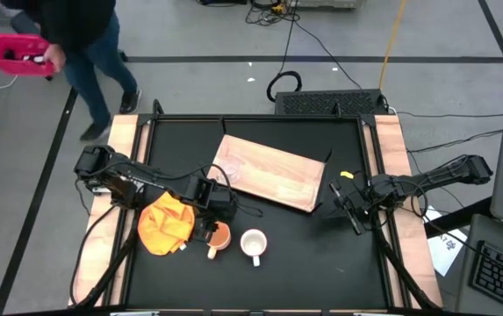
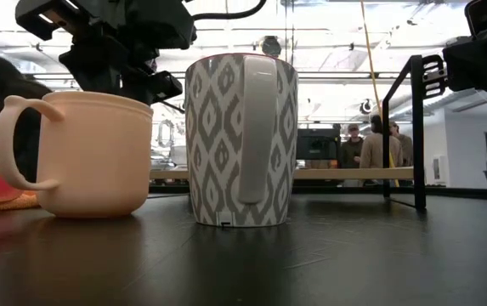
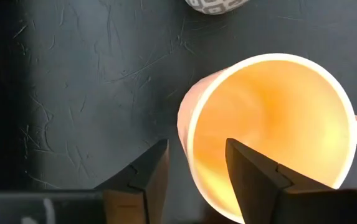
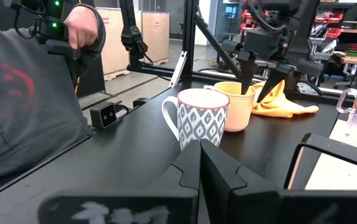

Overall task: Stack small to large cups/mugs on shelf
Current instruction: Put the light orange mug on the shelf

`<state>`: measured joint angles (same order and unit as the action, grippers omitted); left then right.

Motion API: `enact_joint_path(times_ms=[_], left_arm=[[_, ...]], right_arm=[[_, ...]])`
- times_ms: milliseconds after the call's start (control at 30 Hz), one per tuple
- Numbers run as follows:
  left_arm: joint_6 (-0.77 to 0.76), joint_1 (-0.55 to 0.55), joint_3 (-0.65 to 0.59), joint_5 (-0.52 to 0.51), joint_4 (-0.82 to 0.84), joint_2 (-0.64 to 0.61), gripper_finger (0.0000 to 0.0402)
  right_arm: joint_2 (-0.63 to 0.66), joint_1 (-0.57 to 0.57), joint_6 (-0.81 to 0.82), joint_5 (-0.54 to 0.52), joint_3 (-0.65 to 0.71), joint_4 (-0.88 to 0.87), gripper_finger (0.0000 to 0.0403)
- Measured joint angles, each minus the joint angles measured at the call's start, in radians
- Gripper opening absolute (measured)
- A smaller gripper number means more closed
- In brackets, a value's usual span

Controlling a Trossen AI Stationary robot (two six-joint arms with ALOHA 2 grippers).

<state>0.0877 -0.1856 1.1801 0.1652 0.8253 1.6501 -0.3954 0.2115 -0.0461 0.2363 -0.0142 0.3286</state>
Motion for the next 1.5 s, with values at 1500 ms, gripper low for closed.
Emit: enact_joint_path(times_ms=[1500], left_arm=[[0.115, -0.028, 0.152, -0.122, 0.111, -0.001, 0.0003]], right_arm=[[-0.001, 0.000, -0.004, 0.000, 0.000, -0.004, 0.0000]])
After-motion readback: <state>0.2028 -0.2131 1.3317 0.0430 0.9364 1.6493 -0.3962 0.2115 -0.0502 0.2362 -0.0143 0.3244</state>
